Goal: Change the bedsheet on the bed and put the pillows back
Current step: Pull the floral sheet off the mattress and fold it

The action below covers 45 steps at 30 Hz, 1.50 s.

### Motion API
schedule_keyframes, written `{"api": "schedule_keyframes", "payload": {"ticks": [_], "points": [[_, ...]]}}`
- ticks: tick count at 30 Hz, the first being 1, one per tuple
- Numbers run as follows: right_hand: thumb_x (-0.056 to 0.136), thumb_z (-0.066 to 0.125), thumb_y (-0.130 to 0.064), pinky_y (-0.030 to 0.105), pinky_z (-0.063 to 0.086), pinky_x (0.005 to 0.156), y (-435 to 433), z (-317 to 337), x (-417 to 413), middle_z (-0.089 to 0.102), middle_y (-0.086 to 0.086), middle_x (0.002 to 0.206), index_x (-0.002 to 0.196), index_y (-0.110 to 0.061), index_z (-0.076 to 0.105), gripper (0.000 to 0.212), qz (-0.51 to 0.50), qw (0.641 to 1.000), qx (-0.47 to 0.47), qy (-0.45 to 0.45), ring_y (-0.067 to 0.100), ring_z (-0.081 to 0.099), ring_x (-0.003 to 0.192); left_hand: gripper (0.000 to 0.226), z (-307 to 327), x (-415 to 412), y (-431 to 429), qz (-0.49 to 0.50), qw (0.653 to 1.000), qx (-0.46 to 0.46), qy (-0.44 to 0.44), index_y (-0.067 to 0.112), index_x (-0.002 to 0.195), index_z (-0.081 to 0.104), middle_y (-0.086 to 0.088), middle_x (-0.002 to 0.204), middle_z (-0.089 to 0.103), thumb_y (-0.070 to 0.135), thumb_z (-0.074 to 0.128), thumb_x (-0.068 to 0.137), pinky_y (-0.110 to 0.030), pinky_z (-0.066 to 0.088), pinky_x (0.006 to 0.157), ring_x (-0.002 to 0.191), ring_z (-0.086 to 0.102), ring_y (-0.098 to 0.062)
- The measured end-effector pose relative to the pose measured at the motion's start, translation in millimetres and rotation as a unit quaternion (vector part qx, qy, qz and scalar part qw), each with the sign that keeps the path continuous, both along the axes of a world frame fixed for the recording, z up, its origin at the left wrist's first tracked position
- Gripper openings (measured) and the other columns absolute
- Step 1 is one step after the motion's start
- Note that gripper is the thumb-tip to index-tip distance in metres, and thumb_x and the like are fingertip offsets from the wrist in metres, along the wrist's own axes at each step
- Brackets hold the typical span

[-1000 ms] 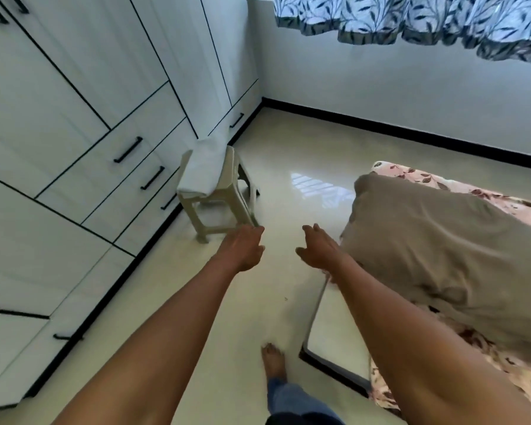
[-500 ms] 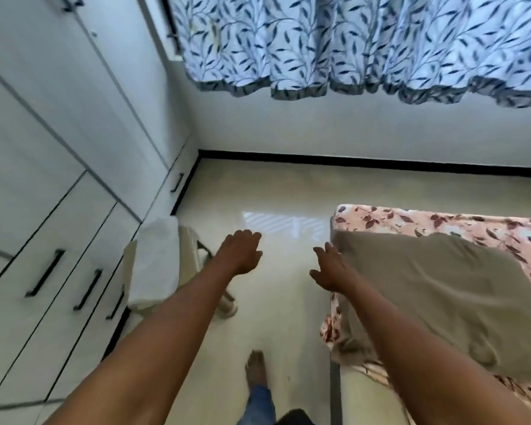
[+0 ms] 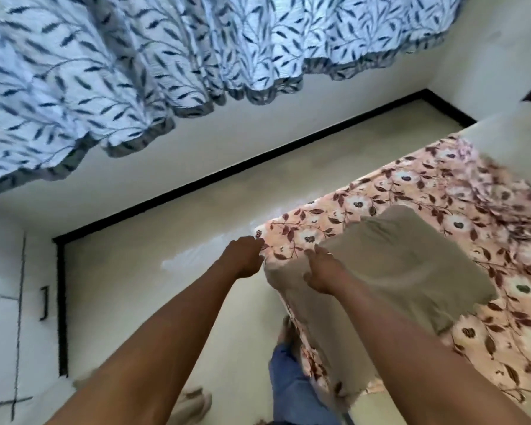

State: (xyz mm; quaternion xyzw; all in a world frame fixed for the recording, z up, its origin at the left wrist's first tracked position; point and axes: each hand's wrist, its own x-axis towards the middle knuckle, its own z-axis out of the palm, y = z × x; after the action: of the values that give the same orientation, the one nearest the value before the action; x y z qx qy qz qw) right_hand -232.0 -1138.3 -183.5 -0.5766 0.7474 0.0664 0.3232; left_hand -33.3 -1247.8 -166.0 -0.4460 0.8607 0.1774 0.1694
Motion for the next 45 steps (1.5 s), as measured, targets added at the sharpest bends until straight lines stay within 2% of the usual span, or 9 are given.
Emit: {"api": "schedule_keyframes", "payload": {"ticks": [12, 21, 24, 27, 29, 31, 38, 42, 45], "points": [[0.095, 0.058, -0.027, 0.042, 0.037, 0.116, -152, -116, -64, 0.043, 0.013, 0.153, 0.149, -0.01, 0.04, 0.06, -0.085, 0.987, 0.092, -0.098, 0.03, 0.04, 0.142, 0.046, -134, -61, -176, 0.055, 0.989, 0.124, -0.056, 0.015, 0.145, 0.048, -0.012, 0.146, 0.052, 0.032, 0.051, 0.103, -0.041, 0.043, 0.107, 0.137, 0.046, -0.031], [0.1, 0.053, -0.039, 0.054, 0.024, 0.123, -235, -255, -96, 0.015, 0.011, 0.17, 0.163, -0.017, 0.013, 0.078, -0.173, 0.965, 0.151, -0.124, 0.031, 0.017, 0.155, 0.037, -312, -79, -270, 0.226, 0.961, 0.157, -0.025, 0.004, 0.133, 0.059, -0.019, 0.14, 0.058, 0.022, 0.048, 0.103, -0.034, 0.04, 0.103, 0.13, 0.052, -0.036], [0.096, 0.055, -0.041, 0.059, 0.019, 0.123, -238, -307, -98, -0.002, 0.009, 0.172, 0.164, -0.023, -0.002, 0.09, -0.18, 0.951, 0.208, -0.138, 0.035, 0.005, 0.157, 0.031, -367, -80, -277, 0.379, 0.91, 0.168, 0.017, -0.002, 0.113, 0.066, -0.025, 0.122, 0.064, 0.023, 0.053, 0.1, -0.036, 0.047, 0.099, 0.121, 0.059, -0.041], [0.096, 0.058, -0.048, 0.065, 0.017, 0.121, -233, -331, -95, -0.016, 0.006, 0.17, 0.163, -0.021, -0.011, 0.099, -0.153, 0.953, 0.233, -0.117, 0.037, -0.01, 0.156, 0.023, -399, -81, -271, 0.533, 0.806, 0.245, 0.073, 0.015, 0.077, 0.061, -0.013, 0.096, 0.067, 0.03, 0.061, 0.094, -0.041, 0.059, 0.093, 0.103, 0.07, -0.034], [0.095, 0.059, -0.051, 0.066, 0.017, 0.121, -233, -338, -96, -0.018, 0.006, 0.17, 0.162, -0.021, -0.011, 0.102, -0.145, 0.953, 0.237, -0.119, 0.037, -0.013, 0.156, 0.019, -408, -80, -269, 0.61, 0.741, 0.257, 0.115, 0.02, 0.074, 0.06, -0.005, 0.087, 0.065, 0.021, 0.065, 0.092, -0.036, 0.057, 0.092, 0.092, 0.066, -0.025], [0.095, 0.059, -0.053, 0.063, 0.015, 0.123, -237, -339, -100, -0.016, 0.007, 0.17, 0.163, -0.021, -0.009, 0.101, -0.166, 0.945, 0.243, -0.146, 0.036, -0.012, 0.156, 0.007, -411, -78, -270, 0.631, 0.722, 0.243, 0.147, 0.012, 0.083, 0.069, 0.0, 0.075, 0.06, 0.01, 0.068, 0.089, -0.027, 0.051, 0.082, 0.086, 0.059, -0.017], [0.095, 0.057, -0.053, 0.05, 0.029, 0.121, -246, -315, -124, 0.025, 0.01, 0.167, 0.161, -0.026, 0.026, 0.077, -0.28, 0.903, 0.22, -0.24, 0.034, 0.03, 0.15, 0.014, -355, -103, -254, 0.636, 0.735, 0.129, 0.195, 0.002, 0.089, 0.077, -0.015, 0.087, 0.074, 0.012, 0.08, 0.08, -0.027, 0.056, 0.072, 0.075, 0.068, -0.023], [0.1, 0.037, -0.063, 0.048, 0.039, 0.112, -257, -300, -143, 0.056, 0.011, 0.144, 0.133, -0.021, 0.061, 0.058, -0.444, 0.811, 0.152, -0.35, 0.03, 0.053, 0.13, 0.014, -297, -155, -195, 0.433, 0.823, 0.323, 0.175, 0.016, 0.078, 0.074, -0.007, 0.082, 0.067, 0.005, 0.071, 0.086, -0.021, 0.044, 0.067, 0.083, 0.059, -0.023], [0.079, 0.018, -0.096, 0.052, 0.041, 0.112, -260, -295, -159, 0.06, 0.01, 0.142, 0.136, -0.026, 0.061, 0.1, -0.538, 0.769, 0.072, -0.338, 0.032, 0.054, 0.13, 0.009, -274, -187, -144, 0.359, 0.814, 0.412, 0.198, 0.006, 0.079, 0.072, -0.004, 0.072, 0.063, 0.003, 0.066, 0.085, -0.026, 0.05, 0.066, 0.07, 0.058, -0.018]]}}
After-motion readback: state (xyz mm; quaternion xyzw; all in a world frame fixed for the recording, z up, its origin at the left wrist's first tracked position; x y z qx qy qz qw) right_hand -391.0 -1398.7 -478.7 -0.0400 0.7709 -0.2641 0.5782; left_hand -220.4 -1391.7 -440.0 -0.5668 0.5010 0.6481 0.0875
